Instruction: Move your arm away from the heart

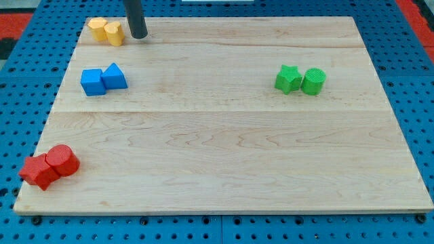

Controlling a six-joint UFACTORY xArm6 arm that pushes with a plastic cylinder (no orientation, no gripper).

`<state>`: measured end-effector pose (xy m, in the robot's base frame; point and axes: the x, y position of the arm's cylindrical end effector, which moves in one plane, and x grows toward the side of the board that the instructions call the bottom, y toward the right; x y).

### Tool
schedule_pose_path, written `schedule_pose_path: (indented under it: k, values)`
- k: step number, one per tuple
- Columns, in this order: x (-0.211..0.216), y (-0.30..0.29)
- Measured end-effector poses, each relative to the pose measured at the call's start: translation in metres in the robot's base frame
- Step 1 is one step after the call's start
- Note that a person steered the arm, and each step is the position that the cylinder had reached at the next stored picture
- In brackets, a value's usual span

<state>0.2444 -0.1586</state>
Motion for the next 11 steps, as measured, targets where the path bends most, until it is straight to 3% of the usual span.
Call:
schedule_pose_path:
  k: [5, 11]
  values:
    - [0.009, 0.012]
    - [0.061, 0.058]
